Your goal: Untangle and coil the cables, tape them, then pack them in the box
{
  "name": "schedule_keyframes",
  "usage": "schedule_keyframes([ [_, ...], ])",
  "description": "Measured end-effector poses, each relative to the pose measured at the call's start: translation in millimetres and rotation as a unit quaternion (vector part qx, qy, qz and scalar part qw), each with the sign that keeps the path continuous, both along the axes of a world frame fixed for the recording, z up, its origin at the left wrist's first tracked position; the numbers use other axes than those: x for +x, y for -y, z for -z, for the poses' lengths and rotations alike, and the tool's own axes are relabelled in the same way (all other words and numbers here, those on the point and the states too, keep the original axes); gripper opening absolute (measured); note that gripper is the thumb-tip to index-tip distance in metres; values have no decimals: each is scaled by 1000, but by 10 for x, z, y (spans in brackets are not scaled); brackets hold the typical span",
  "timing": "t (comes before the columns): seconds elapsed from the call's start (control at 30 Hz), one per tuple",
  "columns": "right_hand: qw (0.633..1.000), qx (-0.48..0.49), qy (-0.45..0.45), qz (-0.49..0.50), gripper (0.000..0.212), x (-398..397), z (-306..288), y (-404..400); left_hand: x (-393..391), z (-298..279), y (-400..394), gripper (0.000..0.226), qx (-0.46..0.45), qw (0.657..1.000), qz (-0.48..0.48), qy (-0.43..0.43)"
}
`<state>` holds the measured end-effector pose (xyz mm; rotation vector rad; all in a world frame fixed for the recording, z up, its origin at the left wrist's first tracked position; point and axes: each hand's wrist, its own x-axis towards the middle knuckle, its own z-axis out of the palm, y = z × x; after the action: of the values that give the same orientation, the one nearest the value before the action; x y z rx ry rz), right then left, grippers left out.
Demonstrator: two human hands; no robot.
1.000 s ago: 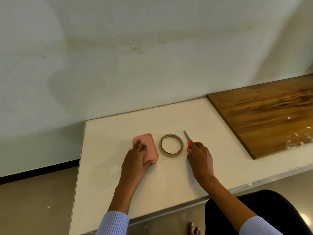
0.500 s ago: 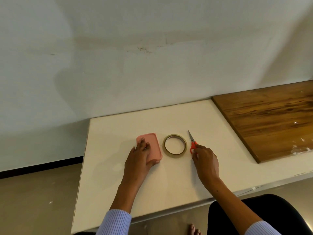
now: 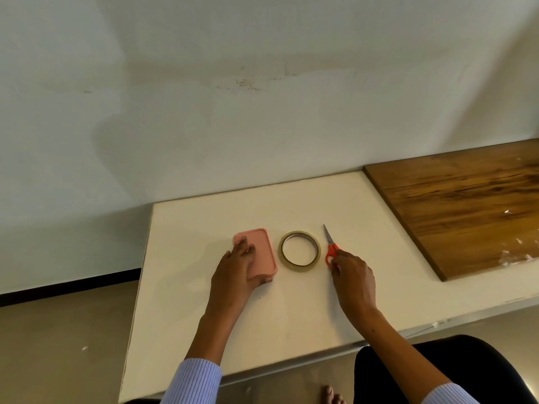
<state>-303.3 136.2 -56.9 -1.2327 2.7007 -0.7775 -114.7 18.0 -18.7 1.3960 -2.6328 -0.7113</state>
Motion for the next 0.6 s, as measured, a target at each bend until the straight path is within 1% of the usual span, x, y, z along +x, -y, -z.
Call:
schedule_keyframes([
  [0.27,1000,1,8,1,12,1,-5,-15,-12,18,36,74,1,1000,-5,-23],
  [0.43,1000,8,22,6,14,0,-12,-21,-14,29,57,73,6,999,-10,-34],
  [0.57,1000,-29,-6,-9,13,40,-40,-43,-10,3,69,81,3,999,-11,-52],
  [0.6,999,-33,-14,-13,13,44,-34,-45,-7,6,72,80,-4,998,-12,-59],
])
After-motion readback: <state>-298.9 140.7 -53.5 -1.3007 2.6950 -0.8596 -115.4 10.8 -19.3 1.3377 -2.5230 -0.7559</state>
